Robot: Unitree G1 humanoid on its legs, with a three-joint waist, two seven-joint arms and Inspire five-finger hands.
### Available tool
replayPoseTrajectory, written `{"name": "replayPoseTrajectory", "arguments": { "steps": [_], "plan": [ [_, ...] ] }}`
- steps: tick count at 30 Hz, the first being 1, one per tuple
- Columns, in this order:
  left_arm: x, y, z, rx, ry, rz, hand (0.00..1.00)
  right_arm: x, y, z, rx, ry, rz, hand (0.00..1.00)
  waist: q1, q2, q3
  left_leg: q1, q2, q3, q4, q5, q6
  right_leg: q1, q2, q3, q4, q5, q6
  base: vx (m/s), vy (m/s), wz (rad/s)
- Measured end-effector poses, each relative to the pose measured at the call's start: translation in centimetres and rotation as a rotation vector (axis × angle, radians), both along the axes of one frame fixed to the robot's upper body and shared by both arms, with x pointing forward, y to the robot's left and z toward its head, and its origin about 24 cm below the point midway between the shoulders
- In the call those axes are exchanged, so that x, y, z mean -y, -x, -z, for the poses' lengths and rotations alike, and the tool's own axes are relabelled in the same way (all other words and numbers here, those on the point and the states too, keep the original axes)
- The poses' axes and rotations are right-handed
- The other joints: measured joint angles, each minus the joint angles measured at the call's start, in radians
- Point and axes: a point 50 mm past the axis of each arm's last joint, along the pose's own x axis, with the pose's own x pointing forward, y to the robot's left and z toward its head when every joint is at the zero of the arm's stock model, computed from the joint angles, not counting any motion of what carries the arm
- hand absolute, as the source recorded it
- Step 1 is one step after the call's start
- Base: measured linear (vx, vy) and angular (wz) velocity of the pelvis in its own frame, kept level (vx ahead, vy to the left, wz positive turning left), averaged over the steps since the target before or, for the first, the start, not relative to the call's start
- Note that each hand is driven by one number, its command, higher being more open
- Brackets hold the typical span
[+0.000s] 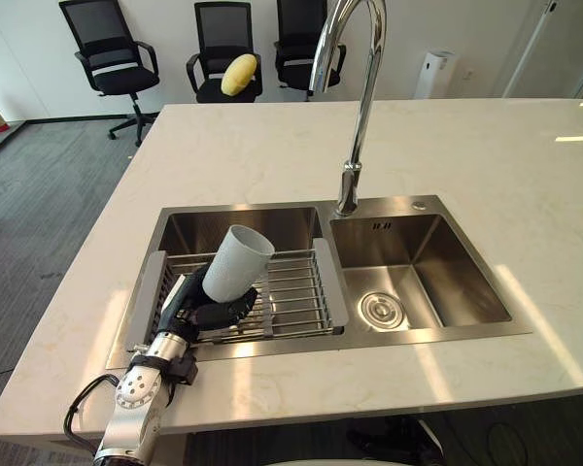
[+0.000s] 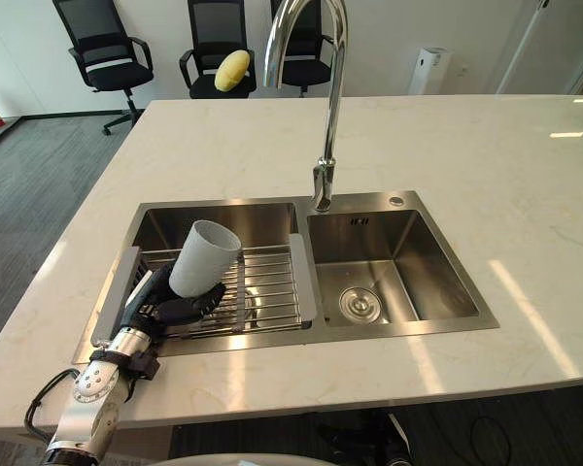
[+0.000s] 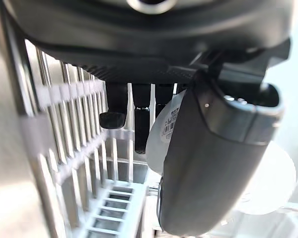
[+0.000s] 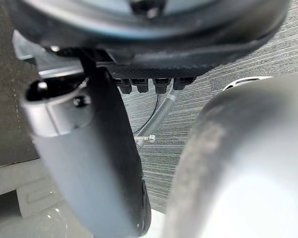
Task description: Walk over to the sink, pick up the cup, carry it to the dishwasher, place the cup inside the dishwasher, then close the dishwasher door
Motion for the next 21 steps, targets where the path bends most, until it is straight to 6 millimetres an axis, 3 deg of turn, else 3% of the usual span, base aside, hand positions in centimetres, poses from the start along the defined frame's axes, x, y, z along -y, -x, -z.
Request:
{"name": "replayPoseTrajectory", "arguments": {
  "steps": [6, 21],
  "plan": [
    [1.0, 0.7, -0.1, 0.048, 0.191, 0.007, 0.00, 0.0, 0.1, 0.1, -0.007, 0.005, 0.010, 1.00, 0.000, -0.003, -0.001, 0.000, 0.000, -0.006, 0.000, 0.000, 0.001, 0.004, 0.000, -0.006, -0.003, 0.000, 0.000, 0.00, 0.000, 0.02],
    [2.4, 1.3, -1.5, 0.155, 0.342, 0.043, 0.00, -0.4, -0.3, 0.2, -0.003, 0.004, 0.023, 1.00, 0.001, -0.015, -0.009, 0.000, -0.006, -0.011, 0.003, -0.007, 0.012, 0.024, 0.000, -0.007, -0.047, 0.024, 0.003, 0.00, 0.001, 0.00]
  ]
}}
